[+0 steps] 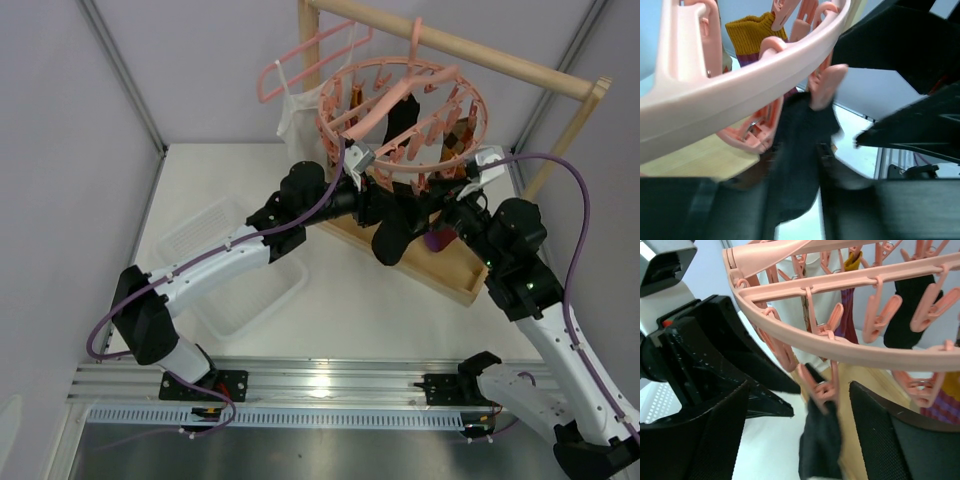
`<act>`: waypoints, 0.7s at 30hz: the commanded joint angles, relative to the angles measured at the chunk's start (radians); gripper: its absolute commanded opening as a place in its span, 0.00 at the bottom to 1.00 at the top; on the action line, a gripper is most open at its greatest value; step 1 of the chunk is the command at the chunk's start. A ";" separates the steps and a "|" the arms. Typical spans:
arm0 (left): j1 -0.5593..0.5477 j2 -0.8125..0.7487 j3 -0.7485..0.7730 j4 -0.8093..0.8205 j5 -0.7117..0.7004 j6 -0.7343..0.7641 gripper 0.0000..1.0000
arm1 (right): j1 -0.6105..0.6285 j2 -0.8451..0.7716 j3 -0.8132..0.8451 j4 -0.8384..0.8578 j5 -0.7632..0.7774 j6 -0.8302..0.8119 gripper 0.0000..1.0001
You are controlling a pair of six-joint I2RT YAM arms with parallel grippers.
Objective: Clip the socks to the hanger
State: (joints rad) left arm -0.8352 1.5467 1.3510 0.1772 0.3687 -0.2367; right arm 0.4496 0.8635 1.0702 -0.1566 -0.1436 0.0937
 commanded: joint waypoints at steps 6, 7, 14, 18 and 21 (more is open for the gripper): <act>-0.008 -0.082 -0.029 -0.021 -0.077 -0.038 0.88 | -0.003 -0.130 0.070 -0.124 0.117 -0.035 0.92; -0.008 -0.124 -0.044 -0.031 -0.111 -0.059 0.93 | -0.002 -0.164 0.073 -0.147 0.133 -0.044 0.93; -0.010 -0.426 -0.253 -0.169 -0.284 -0.130 0.99 | -0.003 -0.336 0.062 -0.248 0.378 -0.083 0.99; -0.008 -0.626 -0.337 -0.413 -0.482 -0.131 0.99 | -0.002 -0.441 0.033 -0.326 0.493 -0.088 0.99; -0.008 -0.809 -0.390 -0.560 -0.673 -0.118 0.99 | -0.002 -0.533 0.010 -0.385 0.570 -0.089 0.99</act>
State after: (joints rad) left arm -0.8402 0.8799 1.0119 -0.1822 -0.0509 -0.3416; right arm 0.4496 0.3870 1.0977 -0.4511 0.2855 0.0238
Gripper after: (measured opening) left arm 0.994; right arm 0.993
